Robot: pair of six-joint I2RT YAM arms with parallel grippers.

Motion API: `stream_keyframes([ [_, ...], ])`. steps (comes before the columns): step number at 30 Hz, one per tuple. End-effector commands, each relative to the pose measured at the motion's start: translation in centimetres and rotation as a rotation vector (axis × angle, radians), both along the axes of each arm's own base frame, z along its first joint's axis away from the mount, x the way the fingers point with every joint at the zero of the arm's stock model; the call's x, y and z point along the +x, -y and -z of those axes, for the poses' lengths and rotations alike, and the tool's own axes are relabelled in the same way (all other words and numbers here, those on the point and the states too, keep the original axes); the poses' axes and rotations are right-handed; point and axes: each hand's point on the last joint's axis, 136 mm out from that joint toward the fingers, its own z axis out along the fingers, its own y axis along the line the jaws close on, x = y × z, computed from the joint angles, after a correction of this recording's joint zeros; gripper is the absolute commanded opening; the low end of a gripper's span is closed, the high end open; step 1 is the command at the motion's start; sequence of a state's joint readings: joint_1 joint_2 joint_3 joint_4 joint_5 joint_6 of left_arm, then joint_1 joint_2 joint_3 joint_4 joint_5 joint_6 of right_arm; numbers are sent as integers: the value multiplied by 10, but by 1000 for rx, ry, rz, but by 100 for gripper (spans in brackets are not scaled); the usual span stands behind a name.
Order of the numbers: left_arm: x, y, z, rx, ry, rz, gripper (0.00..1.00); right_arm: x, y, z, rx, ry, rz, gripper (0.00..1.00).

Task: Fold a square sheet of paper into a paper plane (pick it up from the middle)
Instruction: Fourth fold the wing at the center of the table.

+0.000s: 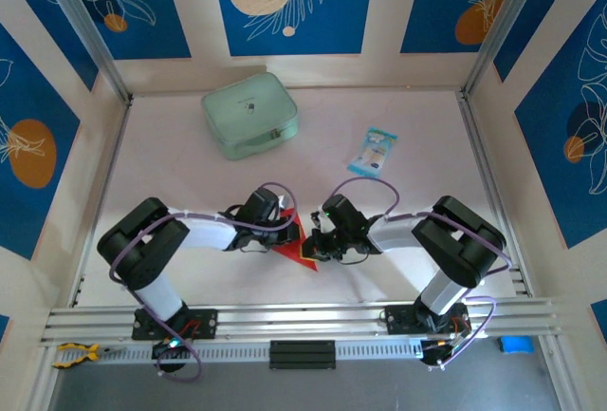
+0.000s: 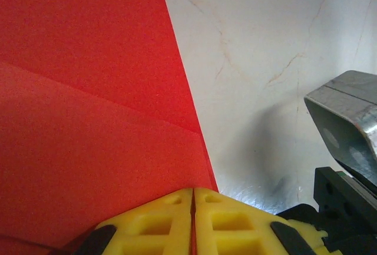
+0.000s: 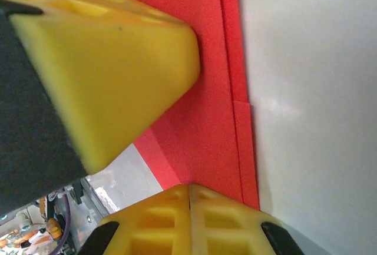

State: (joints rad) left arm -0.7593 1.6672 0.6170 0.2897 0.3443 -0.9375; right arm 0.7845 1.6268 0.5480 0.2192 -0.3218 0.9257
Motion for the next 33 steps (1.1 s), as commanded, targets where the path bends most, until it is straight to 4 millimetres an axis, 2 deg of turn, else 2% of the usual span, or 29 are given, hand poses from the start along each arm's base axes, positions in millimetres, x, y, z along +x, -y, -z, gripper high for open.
stream_keyframes([
  [1,-13,-14,35,89,-69,-9,7,-21,26,22,-115,-87,4,1],
  [4,-17,-19,44,113,-88,-9,6,-14,20,5,-86,-46,-4,1],
  [9,-17,-24,46,145,-81,-2,6,-9,11,-14,-57,2,-40,2],
  [14,-16,-23,46,152,-76,5,6,-19,18,0,-126,-21,-62,3],
  [19,-15,-24,47,163,-72,7,6,-33,39,16,-207,-49,-42,2],
  [27,-15,-26,48,177,-67,9,6,-41,53,15,-192,-56,-20,2],
  [33,-15,-26,49,177,-71,7,6,-52,68,22,-217,-85,-11,3],
])
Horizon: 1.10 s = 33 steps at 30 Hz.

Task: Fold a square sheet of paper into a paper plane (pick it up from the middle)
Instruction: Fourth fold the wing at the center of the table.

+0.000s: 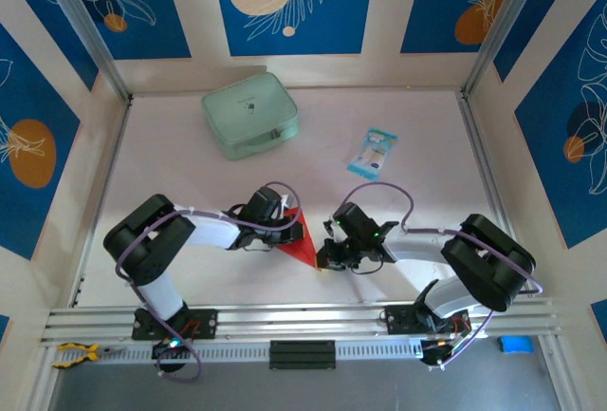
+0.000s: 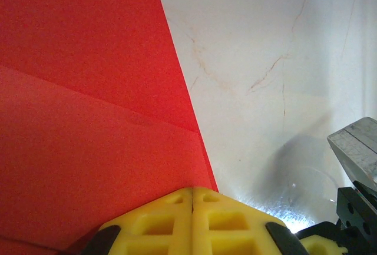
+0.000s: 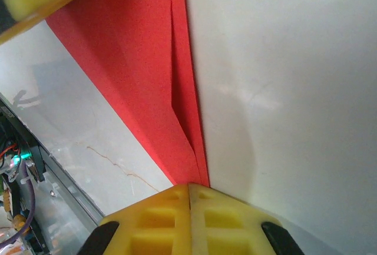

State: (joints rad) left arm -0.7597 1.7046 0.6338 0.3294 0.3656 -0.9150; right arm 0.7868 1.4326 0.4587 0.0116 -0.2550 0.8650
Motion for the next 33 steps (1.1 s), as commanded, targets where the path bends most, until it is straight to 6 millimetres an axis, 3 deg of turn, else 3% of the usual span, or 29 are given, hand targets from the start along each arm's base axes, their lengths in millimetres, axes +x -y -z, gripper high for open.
stream_keyframes([
  [1,-18,-34,49,197,-87,-24,6,-26,31,23,-121,-97,6,3],
  [8,-19,-33,48,193,-86,-22,6,-20,27,6,-91,-54,0,3],
  [13,-19,-33,48,190,-83,-22,6,-7,9,-21,-9,5,-16,3],
  [18,-18,-32,48,188,-84,-23,6,6,-11,-32,66,21,-25,3],
  [23,-18,-32,47,186,-85,-21,5,3,-17,-17,50,-32,-43,3],
  [27,-18,-32,47,187,-84,-21,6,-12,3,6,-27,-87,-24,3],
  [33,-18,-31,48,187,-86,-19,6,-32,26,14,-27,-109,5,3],
])
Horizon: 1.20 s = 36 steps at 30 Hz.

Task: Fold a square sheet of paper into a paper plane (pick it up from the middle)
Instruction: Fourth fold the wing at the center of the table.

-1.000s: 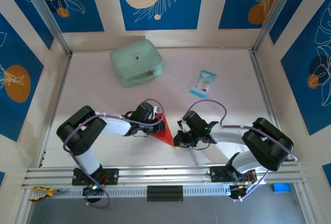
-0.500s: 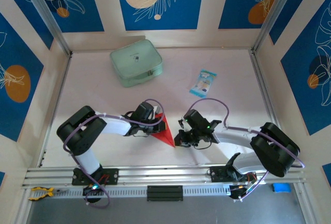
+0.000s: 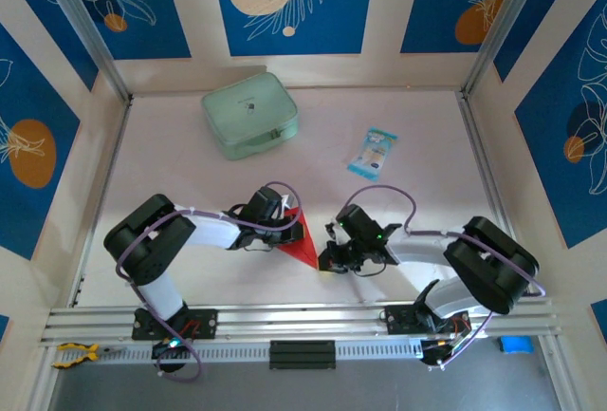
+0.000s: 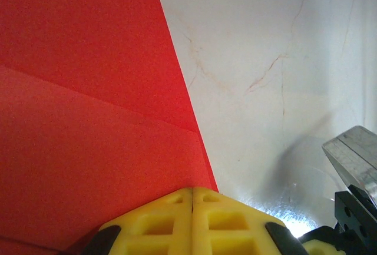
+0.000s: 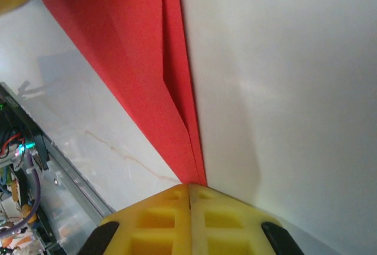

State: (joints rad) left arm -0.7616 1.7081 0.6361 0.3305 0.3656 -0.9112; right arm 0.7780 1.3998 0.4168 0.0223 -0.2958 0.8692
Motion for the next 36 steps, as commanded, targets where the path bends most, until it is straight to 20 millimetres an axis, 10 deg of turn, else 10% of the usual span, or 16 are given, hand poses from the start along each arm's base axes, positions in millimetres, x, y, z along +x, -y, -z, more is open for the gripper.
stream_keyframes([
  [1,-18,-32,48,185,-87,-22,6,-23,24,14,-57,-86,19,3],
  [5,-18,-31,47,178,-87,-21,6,-14,31,7,-39,-66,63,3],
  [17,-16,-29,42,171,-75,-16,6,46,-31,-40,114,32,61,4],
  [23,-15,-27,40,163,-71,-12,6,52,-39,-17,77,-4,68,3],
  [29,-11,-14,22,98,-26,32,8,17,5,39,-106,-122,120,1],
  [36,-6,-8,-13,64,22,32,8,8,15,48,-131,-149,158,0],
])
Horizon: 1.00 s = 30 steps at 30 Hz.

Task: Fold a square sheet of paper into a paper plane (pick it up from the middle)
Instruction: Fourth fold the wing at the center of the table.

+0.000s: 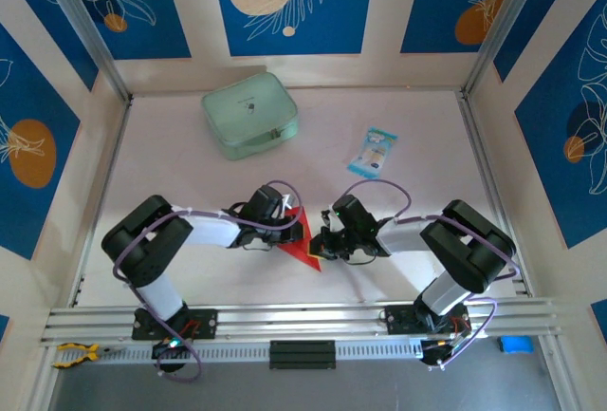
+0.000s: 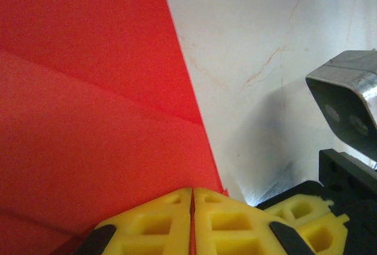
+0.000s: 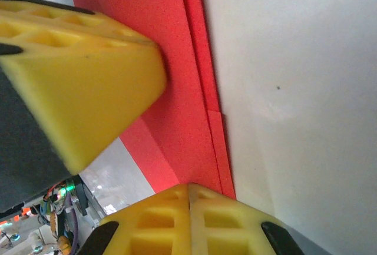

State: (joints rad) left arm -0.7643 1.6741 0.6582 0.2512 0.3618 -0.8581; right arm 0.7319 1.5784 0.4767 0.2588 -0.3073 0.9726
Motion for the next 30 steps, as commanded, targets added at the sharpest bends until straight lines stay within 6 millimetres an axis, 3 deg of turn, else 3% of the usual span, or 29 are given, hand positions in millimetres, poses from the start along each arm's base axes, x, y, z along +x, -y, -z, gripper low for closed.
stream_keyframes([
  [1,-7,-7,-8,23,-8,-11,8,-35,41,46,-213,-166,43,0],
  [8,-34,17,-11,-66,-56,28,3,-34,41,44,-210,-162,40,0],
  [14,-40,-1,31,74,-150,-26,0,-35,40,44,-206,-163,34,0],
  [21,-30,-23,40,130,-140,-83,0,-38,44,48,-215,-169,32,0],
  [30,-2,-33,34,174,-111,-132,0,-41,45,46,-212,-162,15,0],
])
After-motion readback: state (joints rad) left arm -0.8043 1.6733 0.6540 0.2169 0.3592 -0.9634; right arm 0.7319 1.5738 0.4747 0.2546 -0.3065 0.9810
